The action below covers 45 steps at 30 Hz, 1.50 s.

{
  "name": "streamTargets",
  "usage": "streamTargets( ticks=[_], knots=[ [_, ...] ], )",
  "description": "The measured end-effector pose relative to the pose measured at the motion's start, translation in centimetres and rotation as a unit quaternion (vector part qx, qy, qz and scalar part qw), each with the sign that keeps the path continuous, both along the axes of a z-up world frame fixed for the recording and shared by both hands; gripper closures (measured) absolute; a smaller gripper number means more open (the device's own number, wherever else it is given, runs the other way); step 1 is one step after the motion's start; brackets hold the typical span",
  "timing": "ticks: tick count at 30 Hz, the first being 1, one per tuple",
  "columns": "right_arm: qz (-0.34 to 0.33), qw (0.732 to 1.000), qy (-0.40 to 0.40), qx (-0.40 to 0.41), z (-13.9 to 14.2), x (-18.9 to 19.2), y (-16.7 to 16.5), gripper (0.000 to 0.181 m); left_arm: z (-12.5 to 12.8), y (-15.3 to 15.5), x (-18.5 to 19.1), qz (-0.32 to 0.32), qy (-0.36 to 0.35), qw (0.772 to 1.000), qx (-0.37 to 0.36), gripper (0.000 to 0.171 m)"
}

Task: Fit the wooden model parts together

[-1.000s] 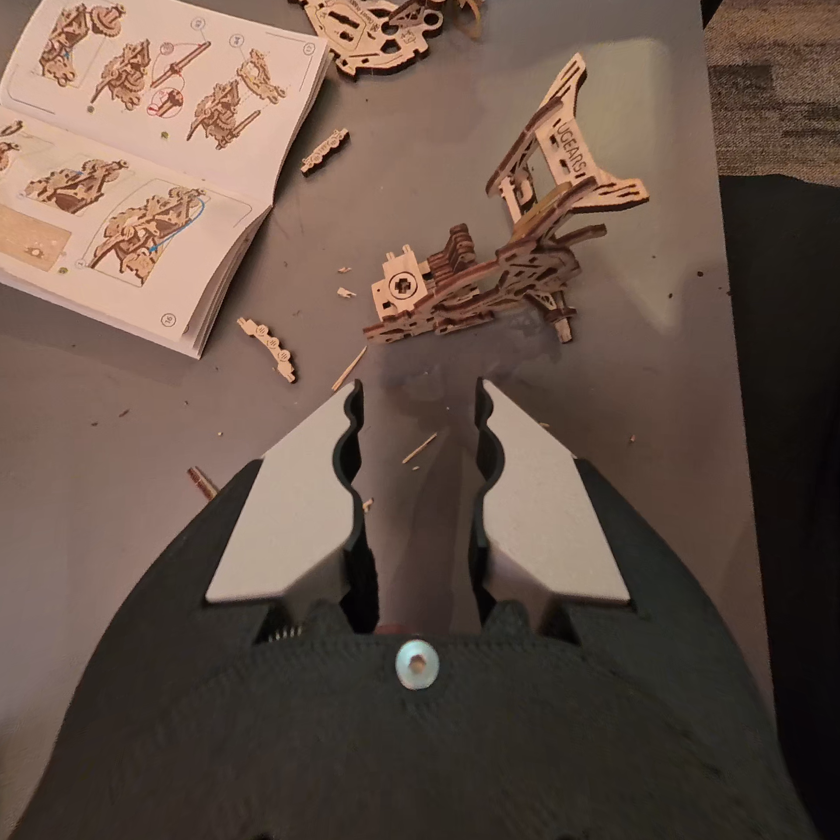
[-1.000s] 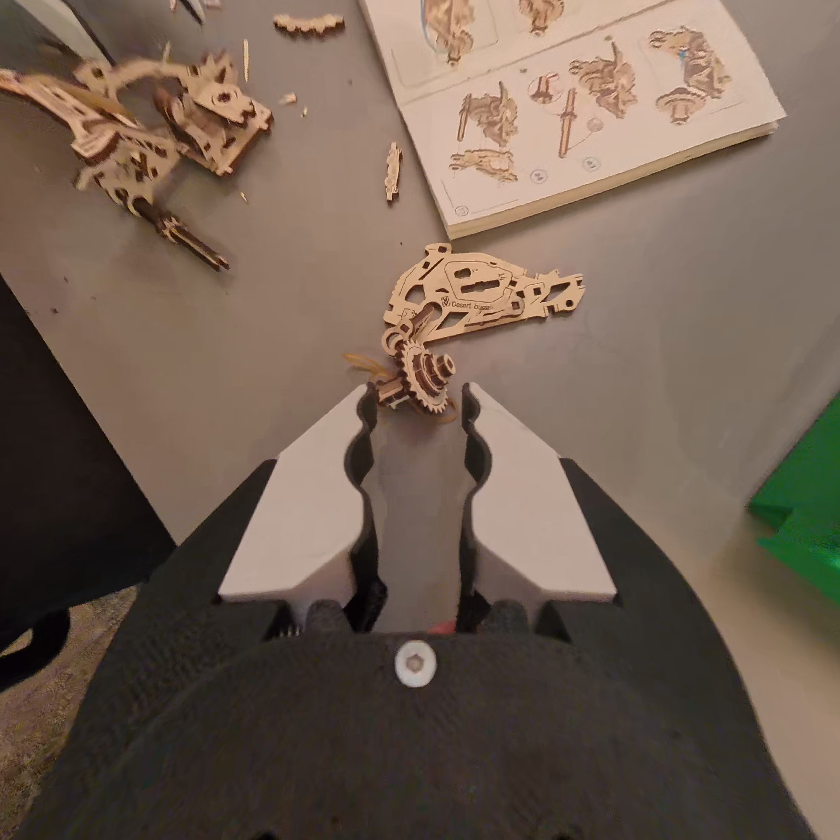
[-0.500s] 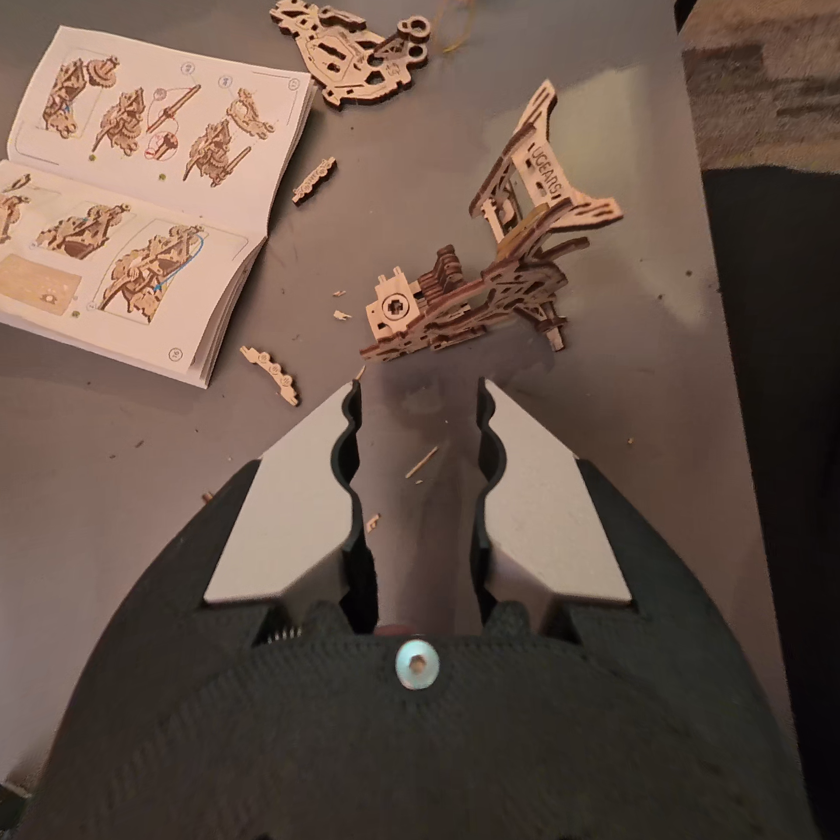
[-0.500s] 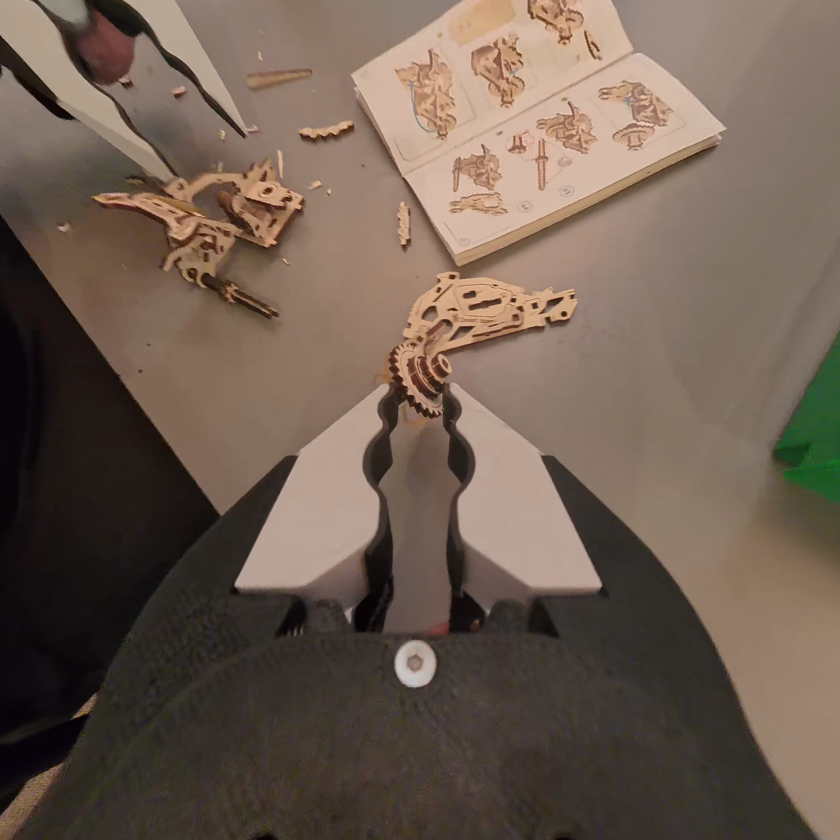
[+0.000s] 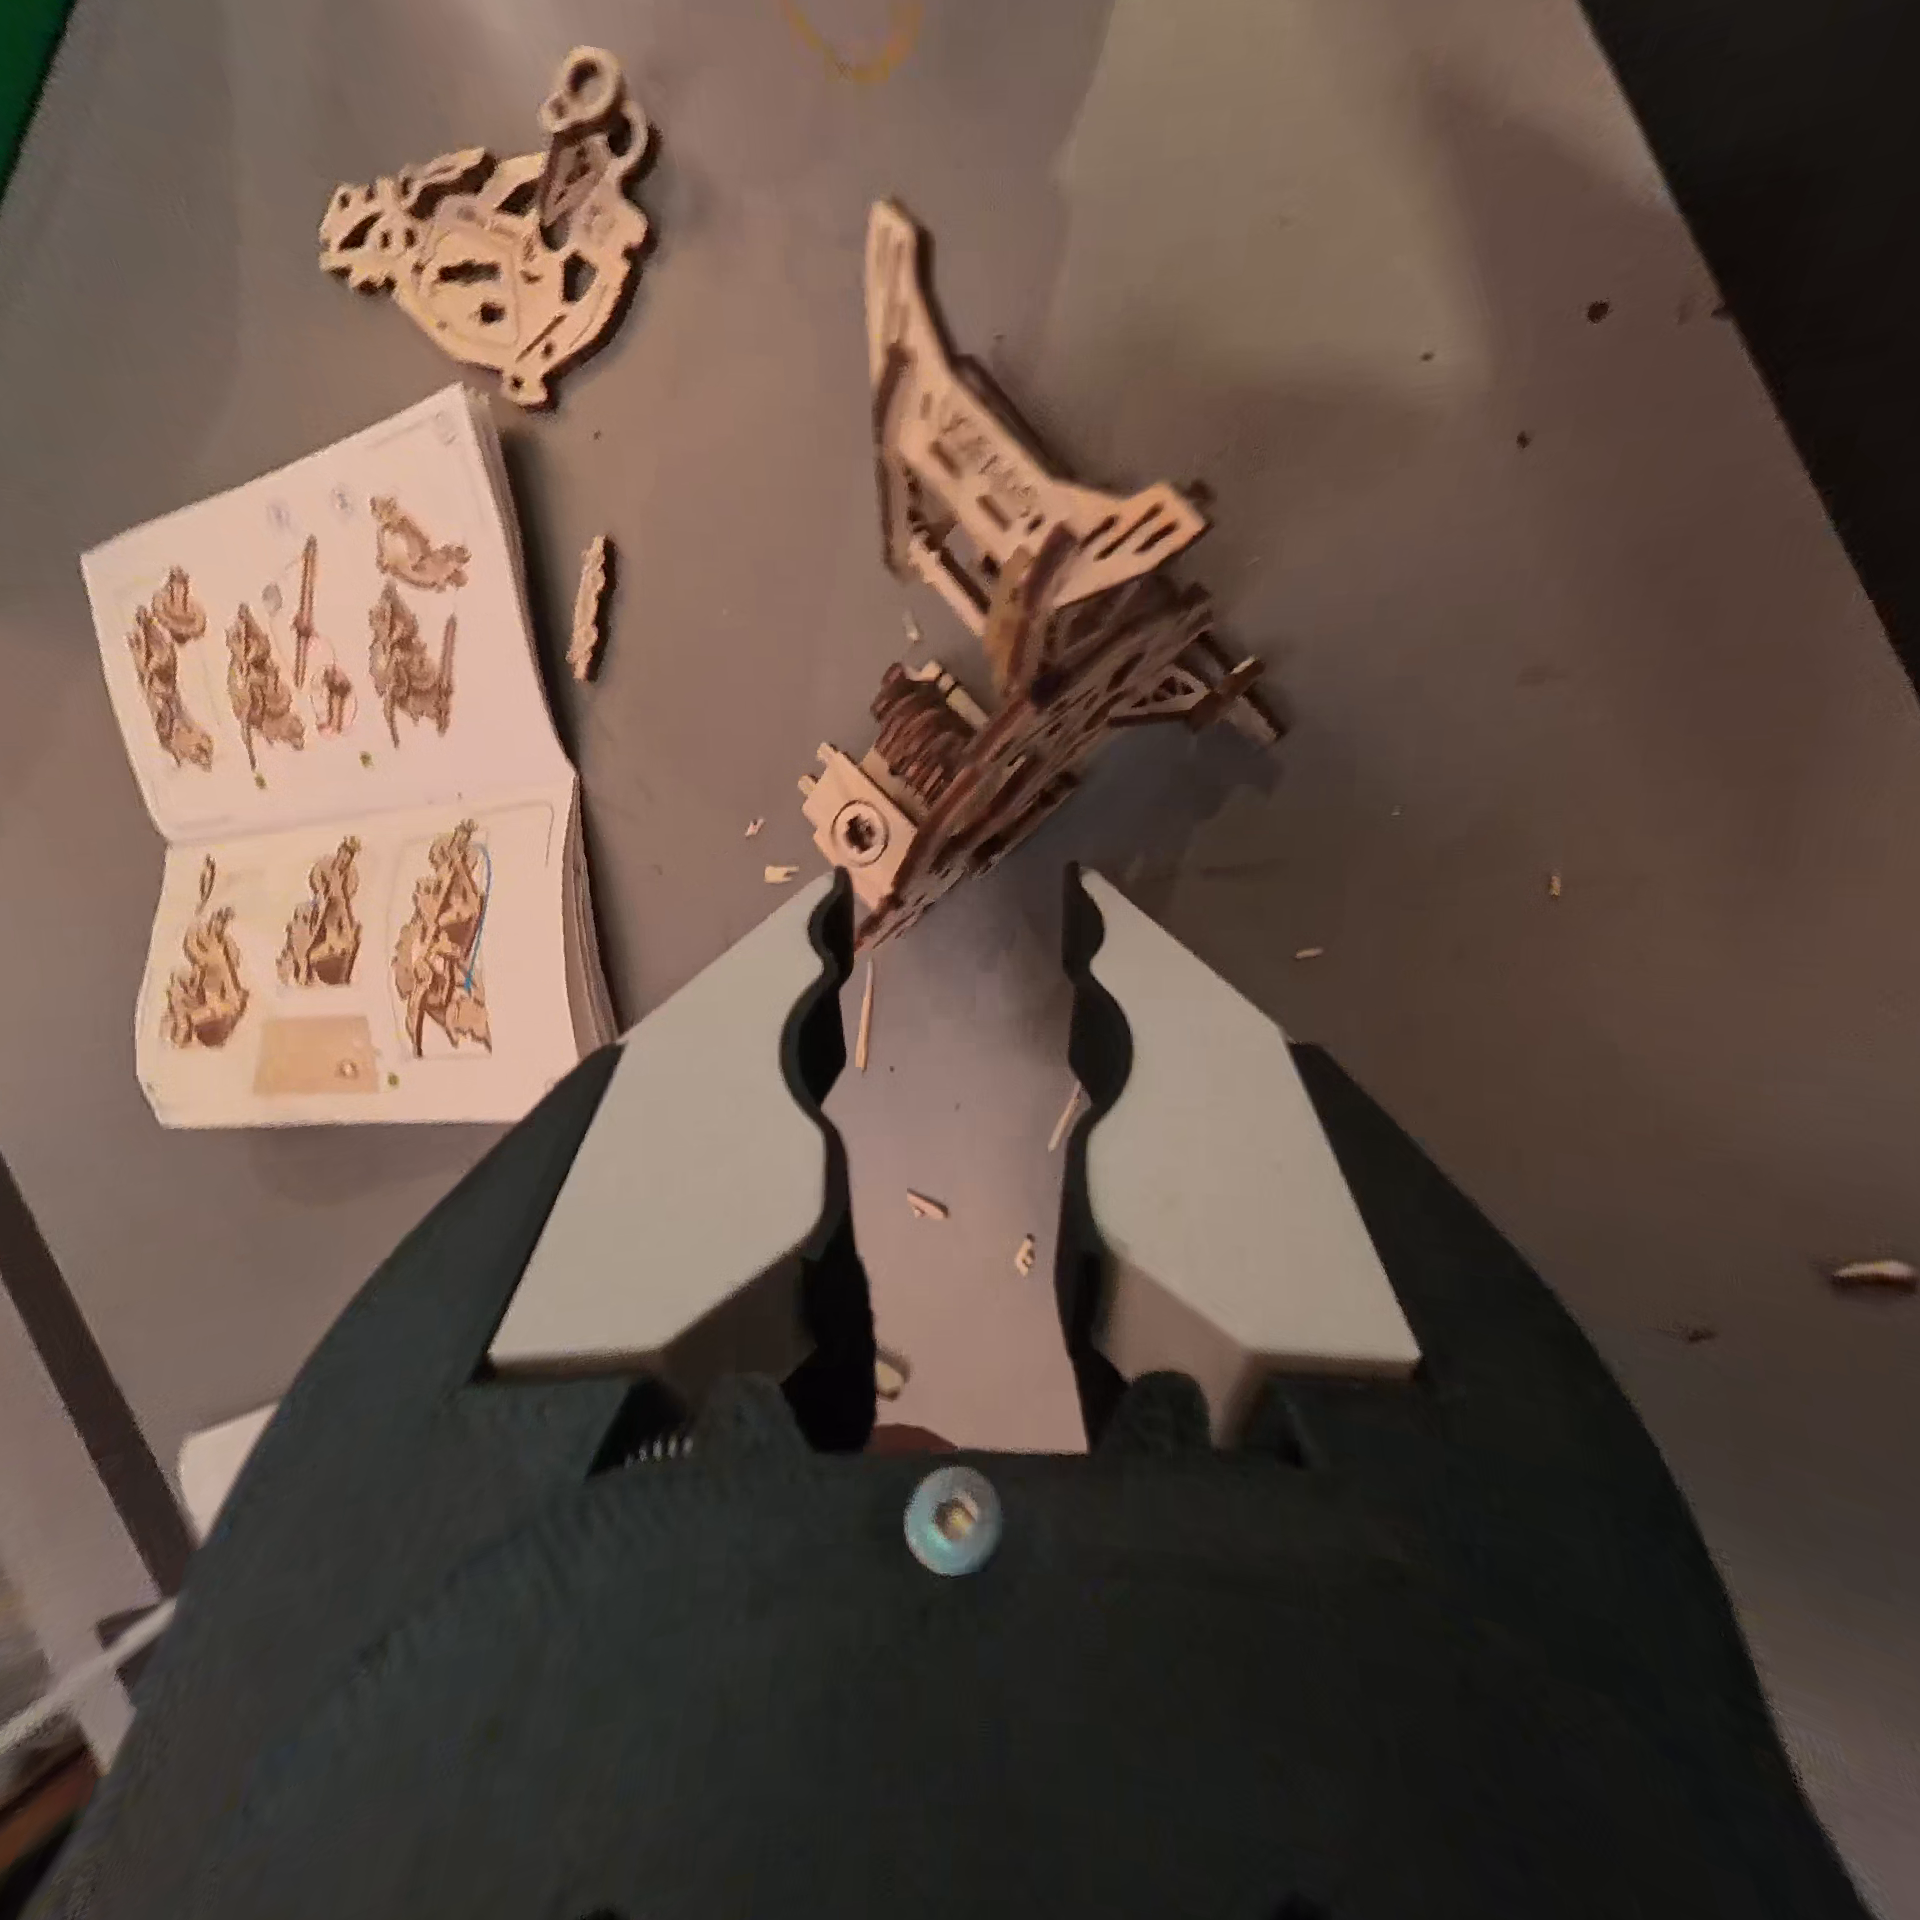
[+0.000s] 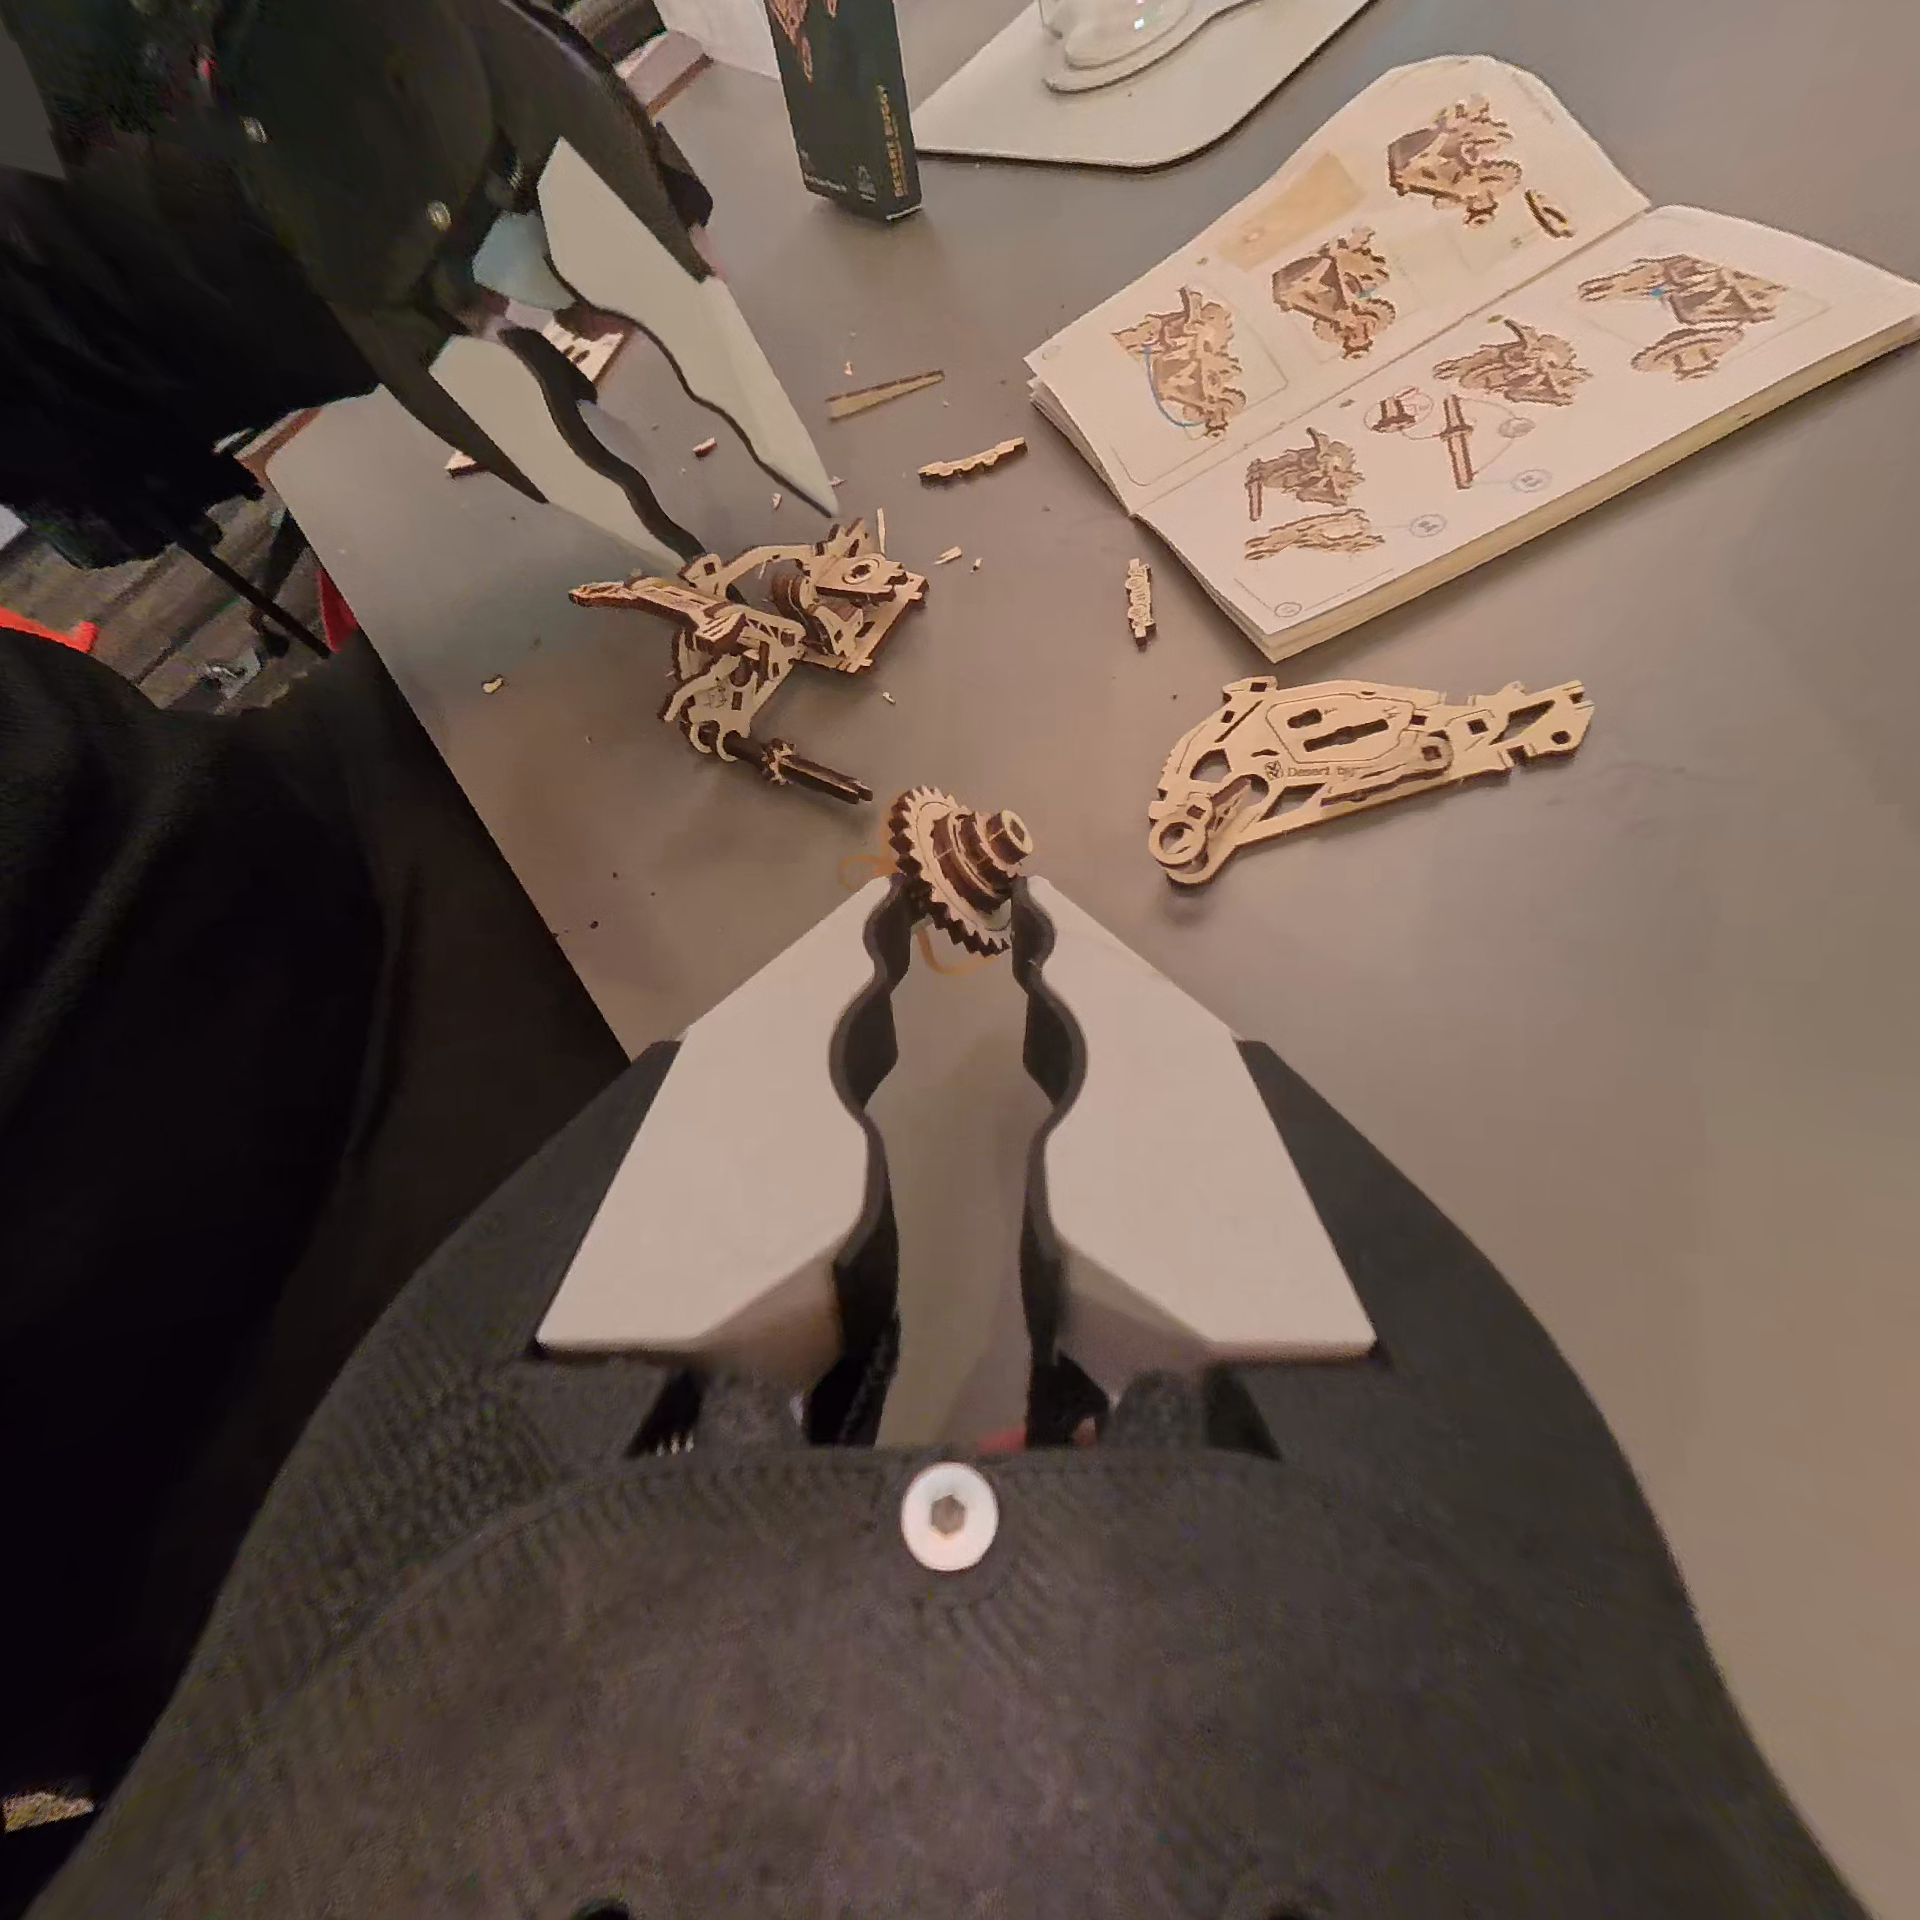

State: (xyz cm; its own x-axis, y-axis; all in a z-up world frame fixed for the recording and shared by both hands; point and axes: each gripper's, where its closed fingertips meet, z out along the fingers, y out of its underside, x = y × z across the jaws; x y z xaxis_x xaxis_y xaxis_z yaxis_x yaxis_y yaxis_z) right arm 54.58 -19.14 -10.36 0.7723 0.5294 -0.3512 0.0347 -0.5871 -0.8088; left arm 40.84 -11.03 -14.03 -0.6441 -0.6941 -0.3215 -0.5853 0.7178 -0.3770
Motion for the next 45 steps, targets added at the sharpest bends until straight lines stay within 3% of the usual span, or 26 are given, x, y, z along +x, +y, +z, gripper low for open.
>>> streamTargets(
  ticks=[6,13,20,23,27,33,39,45],
  knots=[
    [0.004,1.0,0.009,0.005,-0.1,-0.4,0.1,0.165,-0.5,-0.9,0.4,-0.039,-0.002,0.999,0.02,0.16],
    [0.008,1.0,0.022,0.005,-0.5,-1.0,0.1,0.165,-0.4,-1.5,0.6,-0.04,-0.068,0.996,0.05,0.171],
    [0.005,0.999,0.032,0.01,-0.1,-1.2,0.5,0.165,-0.3,-1.4,0.5,-0.002,-0.121,0.991,0.058,0.171],
    [0.0,0.999,0.035,0.017,0.4,-1.2,0.6,0.165,0.1,-1.3,0.7,-0.001,-0.146,0.985,0.095,0.171],
    [-0.008,0.999,0.032,0.04,1.7,-1.1,1.0,0.165,2.5,-0.6,1.2,0.003,-0.203,0.967,0.155,0.171],
    [0.005,0.994,-0.009,0.107,5.7,-1.7,1.8,0.165,8.4,-1.0,2.2,-0.008,-0.281,0.937,0.208,0.171],
    [0.023,0.982,-0.068,0.173,10.2,-2.4,3.2,0.165,13.4,-2.0,2.5,-0.018,-0.339,0.921,0.19,0.171],
    [0.061,0.967,-0.097,0.228,13.4,-4.4,4.3,0.165,15.8,-2.6,2.6,-0.03,-0.357,0.921,0.156,0.171]
  ],
)
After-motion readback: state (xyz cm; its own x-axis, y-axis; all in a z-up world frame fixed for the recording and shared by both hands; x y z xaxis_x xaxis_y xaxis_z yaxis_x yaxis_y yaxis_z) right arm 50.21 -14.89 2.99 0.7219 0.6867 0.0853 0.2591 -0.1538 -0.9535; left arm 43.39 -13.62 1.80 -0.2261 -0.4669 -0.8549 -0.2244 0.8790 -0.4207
